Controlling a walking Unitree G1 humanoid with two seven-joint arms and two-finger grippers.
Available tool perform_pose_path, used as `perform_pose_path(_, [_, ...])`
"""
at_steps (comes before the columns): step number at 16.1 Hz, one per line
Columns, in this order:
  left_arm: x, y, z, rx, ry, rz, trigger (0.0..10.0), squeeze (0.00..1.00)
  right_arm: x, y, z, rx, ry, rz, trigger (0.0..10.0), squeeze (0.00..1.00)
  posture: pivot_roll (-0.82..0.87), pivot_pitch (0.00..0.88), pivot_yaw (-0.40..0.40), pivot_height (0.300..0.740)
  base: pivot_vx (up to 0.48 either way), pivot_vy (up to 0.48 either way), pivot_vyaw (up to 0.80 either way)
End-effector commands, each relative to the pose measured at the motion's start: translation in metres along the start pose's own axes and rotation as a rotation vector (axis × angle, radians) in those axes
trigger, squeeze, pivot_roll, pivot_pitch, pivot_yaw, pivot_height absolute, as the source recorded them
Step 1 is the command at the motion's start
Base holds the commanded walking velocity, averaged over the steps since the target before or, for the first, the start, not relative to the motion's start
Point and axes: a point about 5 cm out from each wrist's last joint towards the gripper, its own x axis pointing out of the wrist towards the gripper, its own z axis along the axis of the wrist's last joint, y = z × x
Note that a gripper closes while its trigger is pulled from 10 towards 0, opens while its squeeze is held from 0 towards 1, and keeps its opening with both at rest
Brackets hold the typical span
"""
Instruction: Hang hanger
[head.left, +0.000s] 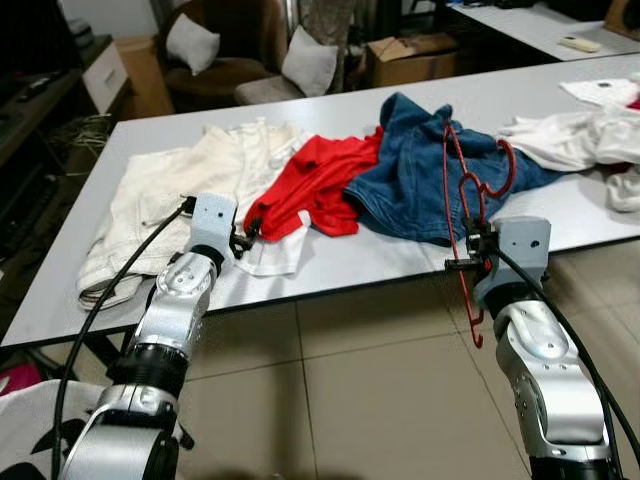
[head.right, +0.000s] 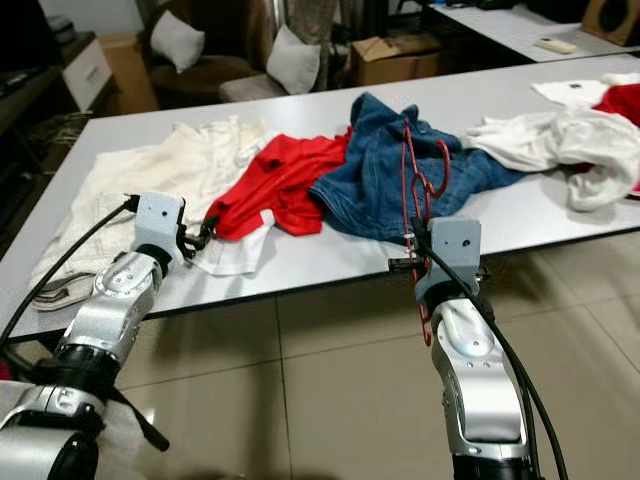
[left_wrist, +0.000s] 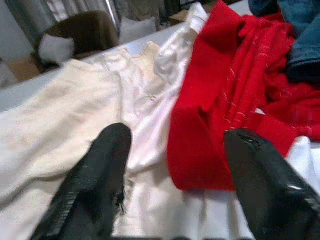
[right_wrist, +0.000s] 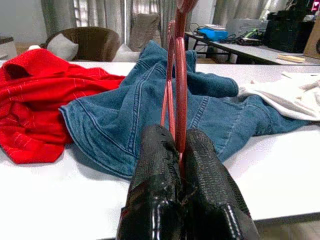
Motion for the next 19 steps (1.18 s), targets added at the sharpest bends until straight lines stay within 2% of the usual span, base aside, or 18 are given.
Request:
perform_pose_path(1, [0.005,0.000,0.003,-0.032,-0.008,-0.025,1.8,0.00,0.000,0.003,0.006,0.007,-0.025,0.013,10.0,0.00,-0.14,0.000,0.095,0.740,0.000,0.000,0.00])
perform_pose_path(3, [0.009,-0.001,0.005,-0.026,-0.008,-0.037,1.5,0.00,0.000,0.002,0.006,0.004,-0.025,0.013,10.0,0.00,-0.14,0.000,0.093,0.740,0.000,0.000,0.00])
perform_pose_path(4, [0.011,-0.002,0.005,-0.017,-0.005,-0.034,1.6,0.00,0.000,0.001,0.006,0.002,-0.024,0.013,10.0,0.00,-0.15,0.000,0.093,0.740,0.000,0.000,0.00])
perform_pose_path(5, [0.016,0.002,0.006,0.043,0.012,0.009,2.2,0.00,-0.001,0.000,0.007,-0.001,-0.023,0.012,10.0,0.00,-0.15,0.000,0.092,0.740,0.000,0.000,0.00])
perform_pose_path(6, [0.016,0.002,0.006,0.043,0.012,0.009,2.2,0.00,-0.001,0.000,0.007,-0.001,-0.023,0.012,10.0,0.00,-0.15,0.000,0.092,0.740,0.000,0.000,0.00])
perform_pose_path(7, [0.019,0.006,0.006,0.064,0.031,0.042,0.3,0.00,-0.001,0.000,0.007,-0.003,-0.022,0.013,10.0,0.00,-0.16,0.000,0.093,0.740,0.000,0.000,0.00])
perform_pose_path(10, [0.022,-0.002,0.002,0.014,0.060,0.008,0.0,0.00,-0.002,0.001,0.008,-0.003,-0.021,0.012,10.0,0.00,-0.17,0.000,0.097,0.740,0.000,0.000,0.00])
perform_pose_path(12, [0.024,-0.004,-0.001,0.028,0.088,0.011,0.0,0.00,-0.002,0.000,0.009,-0.005,-0.022,0.012,10.0,0.00,-0.18,0.000,0.101,0.740,0.000,0.000,0.00])
perform_pose_path(15, [0.027,-0.003,0.004,0.004,0.076,0.022,0.0,0.00,-0.002,-0.002,0.008,-0.001,-0.017,0.014,10.0,0.00,-0.17,0.000,0.097,0.740,0.000,0.000,0.00])
perform_pose_path(19, [0.028,-0.007,0.007,-0.034,0.057,-0.015,0.0,0.00,-0.001,-0.004,0.007,0.025,-0.011,0.052,10.0,0.00,-0.16,0.000,0.093,0.740,0.000,0.000,0.00])
